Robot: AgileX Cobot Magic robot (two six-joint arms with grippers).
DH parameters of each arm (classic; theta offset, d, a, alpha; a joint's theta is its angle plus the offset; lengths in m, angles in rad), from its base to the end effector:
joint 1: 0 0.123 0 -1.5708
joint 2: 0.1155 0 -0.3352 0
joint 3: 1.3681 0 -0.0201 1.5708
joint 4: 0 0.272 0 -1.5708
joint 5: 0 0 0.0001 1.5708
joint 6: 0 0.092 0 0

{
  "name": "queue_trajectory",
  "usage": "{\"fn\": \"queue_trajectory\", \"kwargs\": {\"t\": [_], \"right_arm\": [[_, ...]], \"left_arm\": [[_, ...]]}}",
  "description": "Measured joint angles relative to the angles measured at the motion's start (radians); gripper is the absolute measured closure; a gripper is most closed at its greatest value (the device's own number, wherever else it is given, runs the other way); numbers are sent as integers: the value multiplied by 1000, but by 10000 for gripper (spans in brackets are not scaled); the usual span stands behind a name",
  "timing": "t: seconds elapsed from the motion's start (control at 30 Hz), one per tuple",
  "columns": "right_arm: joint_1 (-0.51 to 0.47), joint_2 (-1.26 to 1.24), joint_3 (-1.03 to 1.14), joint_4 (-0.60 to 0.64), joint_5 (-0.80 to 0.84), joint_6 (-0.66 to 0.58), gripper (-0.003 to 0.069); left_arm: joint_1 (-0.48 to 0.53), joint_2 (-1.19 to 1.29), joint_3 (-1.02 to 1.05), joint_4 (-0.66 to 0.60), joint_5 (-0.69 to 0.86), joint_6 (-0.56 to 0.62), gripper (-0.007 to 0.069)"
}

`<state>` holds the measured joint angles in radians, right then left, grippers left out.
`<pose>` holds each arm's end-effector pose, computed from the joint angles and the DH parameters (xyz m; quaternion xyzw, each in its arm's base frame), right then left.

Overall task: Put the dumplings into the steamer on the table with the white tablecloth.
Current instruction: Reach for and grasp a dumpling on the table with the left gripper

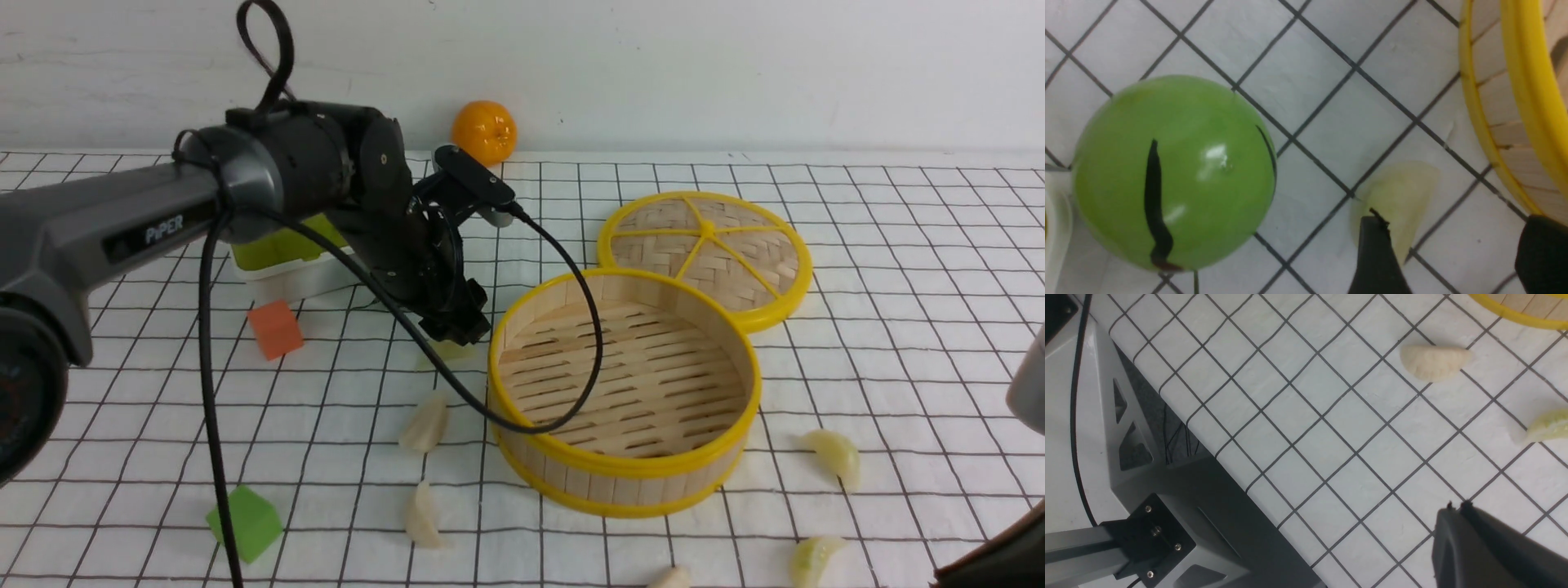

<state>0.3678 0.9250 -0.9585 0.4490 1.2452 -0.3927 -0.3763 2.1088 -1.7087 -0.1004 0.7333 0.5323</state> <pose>0.1139 0.0844 0.3904 -0.3317 0.8913 0.2187 0.2185 0.4766 -0.1949 0.2451 0.3988 0.8787 -0.0218 0.2615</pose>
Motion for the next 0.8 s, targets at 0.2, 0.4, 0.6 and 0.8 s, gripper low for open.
{"fn": "queue_trajectory", "kwargs": {"t": [0.2, 0.4, 0.6, 0.8], "right_arm": [[0, 0, 0, 0, 0, 18, 657], [0, 0, 0, 0, 1, 34, 653], [0, 0, 0, 0, 1, 37, 648], [0, 0, 0, 0, 1, 37, 643]], "left_arm": [[0, 70, 0, 8, -91, 1, 186], [0, 103, 0, 8, -94, -9, 235], [0, 92, -8, 80, -48, -125, 387], [0, 4, -73, 141, 53, -256, 385]]}}
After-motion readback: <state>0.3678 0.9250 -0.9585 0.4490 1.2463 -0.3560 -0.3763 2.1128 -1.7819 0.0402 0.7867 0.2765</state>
